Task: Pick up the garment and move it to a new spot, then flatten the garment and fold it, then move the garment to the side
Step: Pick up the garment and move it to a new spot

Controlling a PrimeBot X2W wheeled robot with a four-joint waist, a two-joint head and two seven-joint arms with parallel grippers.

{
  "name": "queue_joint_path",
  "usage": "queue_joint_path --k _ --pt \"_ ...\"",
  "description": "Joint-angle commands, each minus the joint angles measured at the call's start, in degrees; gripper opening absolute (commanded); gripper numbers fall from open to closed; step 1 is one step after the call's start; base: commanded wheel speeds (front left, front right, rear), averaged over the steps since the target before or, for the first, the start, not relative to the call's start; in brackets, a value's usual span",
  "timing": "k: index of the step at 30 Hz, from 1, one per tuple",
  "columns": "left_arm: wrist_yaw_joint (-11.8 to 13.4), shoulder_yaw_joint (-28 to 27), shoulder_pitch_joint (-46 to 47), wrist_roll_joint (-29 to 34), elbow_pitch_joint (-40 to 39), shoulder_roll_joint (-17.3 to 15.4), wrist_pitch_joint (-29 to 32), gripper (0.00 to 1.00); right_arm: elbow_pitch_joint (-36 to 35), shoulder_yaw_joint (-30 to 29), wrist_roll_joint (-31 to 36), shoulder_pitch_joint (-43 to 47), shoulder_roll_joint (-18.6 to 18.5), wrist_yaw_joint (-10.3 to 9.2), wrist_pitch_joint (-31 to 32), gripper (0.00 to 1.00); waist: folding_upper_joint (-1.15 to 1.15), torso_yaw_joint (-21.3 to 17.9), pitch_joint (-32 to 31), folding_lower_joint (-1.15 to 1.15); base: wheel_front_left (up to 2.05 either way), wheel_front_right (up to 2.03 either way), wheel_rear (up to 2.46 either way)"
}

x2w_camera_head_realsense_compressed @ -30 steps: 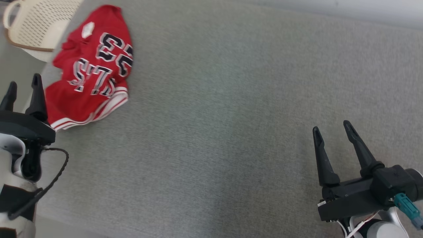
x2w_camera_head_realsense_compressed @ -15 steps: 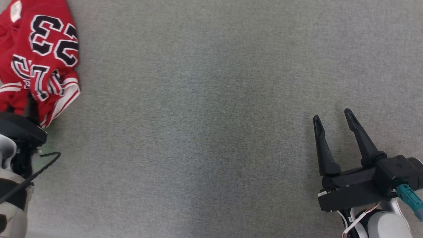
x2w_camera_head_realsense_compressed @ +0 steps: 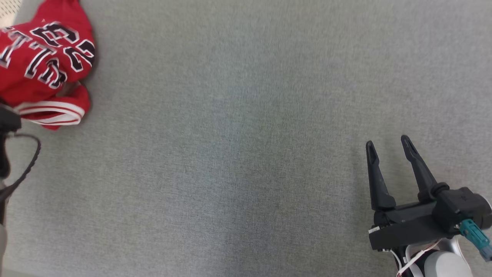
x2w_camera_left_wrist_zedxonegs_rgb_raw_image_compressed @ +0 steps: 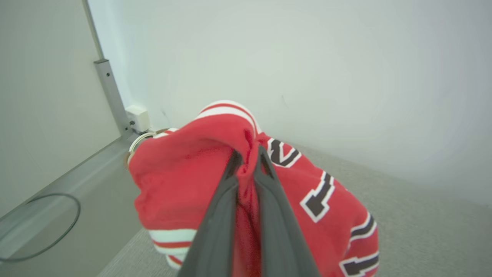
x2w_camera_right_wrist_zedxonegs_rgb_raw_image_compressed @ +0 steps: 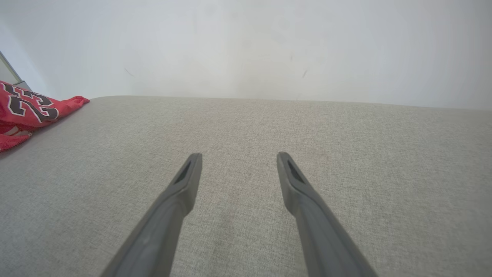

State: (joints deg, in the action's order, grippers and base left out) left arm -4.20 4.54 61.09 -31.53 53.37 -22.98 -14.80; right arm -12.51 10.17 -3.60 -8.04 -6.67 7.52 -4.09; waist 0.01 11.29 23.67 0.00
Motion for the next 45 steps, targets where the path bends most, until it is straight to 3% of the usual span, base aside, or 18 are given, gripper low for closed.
queue_joint_path --k 1,4,9,14,18,26,35,45 --pt "0.7 -0.3 -1.3 1.4 -2.7 0.1 -0.5 0.00 0.2 -0.4 -0.7 0.8 0.3 -0.06 -0.5 1.00 -0.01 0.3 -2.7 0.00 0.00 0.00 0.00" --pt "2.6 -1.0 -5.1 4.0 -11.5 1.0 -0.5 0.00 0.5 -1.0 -0.7 1.3 0.9 -0.06 -0.9 1.00 -0.01 0.2 -4.2 0.00 0.00 0.00 0.00" --pt "4.5 1.1 -15.0 8.3 -26.6 5.2 -0.5 0.00 1.0 -2.1 -0.9 2.5 1.7 -0.06 -1.2 1.00 -0.01 -0.1 -6.6 0.00 0.00 0.00 0.00" --pt "5.6 6.2 -25.2 11.1 -38.4 9.8 -0.5 0.00 1.1 -2.7 -1.1 3.1 2.3 -0.06 -1.4 1.00 -0.01 -1.0 -7.5 0.00 0.00 0.00 0.00" --pt "5.4 11.1 -31.1 12.2 -43.4 12.6 0.1 0.00 1.4 -3.2 -1.1 3.4 2.7 -0.06 -1.6 1.00 -0.01 -2.1 -8.0 0.00 0.00 0.00 0.00" --pt "2.5 19.5 -35.5 13.1 -46.9 15.9 2.6 0.00 2.0 -4.1 -1.4 2.3 3.2 -0.06 -2.6 1.00 -0.01 -8.0 -7.3 0.00 0.00 0.00 0.00" --pt "-0.1 29.5 -31.0 13.3 -46.7 19.2 4.9 0.00 4.3 -4.8 -3.2 2.4 3.7 -0.06 -5.5 1.00 -0.01 -19.5 -5.7 0.00 0.00 0.00 0.00" --pt "0.3 35.0 -26.0 10.6 -40.1 20.0 5.4 0.00 6.4 -5.0 -5.4 2.8 3.8 -0.06 -7.3 1.00 -0.01 -25.3 -4.9 0.00 0.00 0.00 0.00"
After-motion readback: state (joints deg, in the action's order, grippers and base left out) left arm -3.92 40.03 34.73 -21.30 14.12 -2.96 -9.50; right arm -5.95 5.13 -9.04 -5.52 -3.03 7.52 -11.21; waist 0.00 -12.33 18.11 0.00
